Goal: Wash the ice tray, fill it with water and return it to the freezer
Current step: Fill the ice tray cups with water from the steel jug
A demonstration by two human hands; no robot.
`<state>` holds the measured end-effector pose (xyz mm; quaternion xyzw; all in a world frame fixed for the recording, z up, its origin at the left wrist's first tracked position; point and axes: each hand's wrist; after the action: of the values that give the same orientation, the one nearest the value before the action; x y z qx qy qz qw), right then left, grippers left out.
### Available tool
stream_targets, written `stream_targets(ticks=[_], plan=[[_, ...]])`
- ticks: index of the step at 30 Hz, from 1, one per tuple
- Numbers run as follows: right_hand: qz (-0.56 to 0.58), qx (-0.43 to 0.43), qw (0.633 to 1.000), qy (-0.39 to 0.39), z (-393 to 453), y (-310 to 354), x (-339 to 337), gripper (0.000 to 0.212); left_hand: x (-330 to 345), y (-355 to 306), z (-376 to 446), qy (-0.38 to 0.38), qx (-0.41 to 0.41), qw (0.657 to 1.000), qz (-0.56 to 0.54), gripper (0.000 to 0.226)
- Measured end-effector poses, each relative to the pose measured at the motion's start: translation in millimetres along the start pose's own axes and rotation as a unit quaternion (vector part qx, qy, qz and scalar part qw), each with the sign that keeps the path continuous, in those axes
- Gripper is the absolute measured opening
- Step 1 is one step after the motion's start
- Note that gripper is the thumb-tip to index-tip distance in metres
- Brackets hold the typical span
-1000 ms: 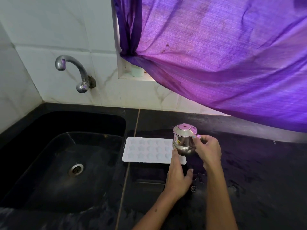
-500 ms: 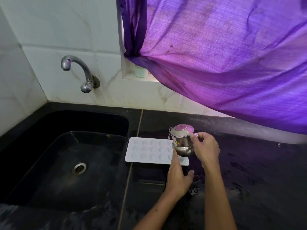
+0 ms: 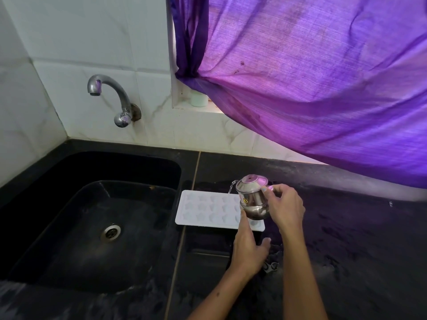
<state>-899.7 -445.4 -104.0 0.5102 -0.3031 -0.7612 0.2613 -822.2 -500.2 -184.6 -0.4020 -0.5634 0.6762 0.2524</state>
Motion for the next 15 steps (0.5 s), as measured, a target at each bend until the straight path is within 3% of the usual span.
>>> stream_targets(ticks=[15], plan=[[0.018,0.007,1.0,-0.008,-3.6,-5.6,0.8,0.023,-1.8,3.1,-1.4,-0.008,-0.007,1.0,-0.012,0.097]])
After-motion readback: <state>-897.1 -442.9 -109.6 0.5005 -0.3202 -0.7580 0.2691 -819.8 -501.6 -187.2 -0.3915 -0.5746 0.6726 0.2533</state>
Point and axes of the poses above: each hand's wrist, its own z-axis towards the middle knuckle, its own x-axis out of the palm, y = z × x, and after that the axes turned 14 degrees about -y, right-handed
